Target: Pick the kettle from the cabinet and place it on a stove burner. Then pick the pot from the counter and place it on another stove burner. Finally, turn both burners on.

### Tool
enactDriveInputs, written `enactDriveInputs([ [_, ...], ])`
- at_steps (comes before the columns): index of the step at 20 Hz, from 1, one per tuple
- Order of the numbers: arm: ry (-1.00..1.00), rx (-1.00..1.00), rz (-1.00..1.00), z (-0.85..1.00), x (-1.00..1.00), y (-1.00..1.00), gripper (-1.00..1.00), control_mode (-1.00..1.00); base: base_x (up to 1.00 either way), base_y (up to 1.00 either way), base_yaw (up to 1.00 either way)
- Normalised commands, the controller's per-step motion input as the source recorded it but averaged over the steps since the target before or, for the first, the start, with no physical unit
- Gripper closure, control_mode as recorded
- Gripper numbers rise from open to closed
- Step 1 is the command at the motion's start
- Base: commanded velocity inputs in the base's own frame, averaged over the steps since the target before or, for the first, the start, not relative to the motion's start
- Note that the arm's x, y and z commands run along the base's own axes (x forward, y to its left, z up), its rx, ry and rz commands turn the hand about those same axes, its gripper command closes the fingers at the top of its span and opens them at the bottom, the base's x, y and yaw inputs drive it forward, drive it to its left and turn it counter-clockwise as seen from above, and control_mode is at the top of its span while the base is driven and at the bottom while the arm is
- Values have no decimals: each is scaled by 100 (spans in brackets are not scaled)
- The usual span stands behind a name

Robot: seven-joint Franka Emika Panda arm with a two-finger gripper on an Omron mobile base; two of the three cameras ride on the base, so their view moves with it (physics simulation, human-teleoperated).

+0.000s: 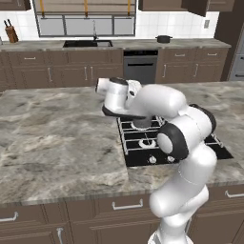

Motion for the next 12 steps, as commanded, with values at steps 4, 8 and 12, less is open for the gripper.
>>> enactDriveInputs([
  [4, -17, 8, -1, 46, -74, -14, -100, -100, 0, 0, 0],
  [8, -13, 12, 0, 37, -85, -13, -100, -100, 0, 0, 0],
  [12, -7, 17, -2, 14, -90, -17, -100, -100, 0, 0, 0],
])
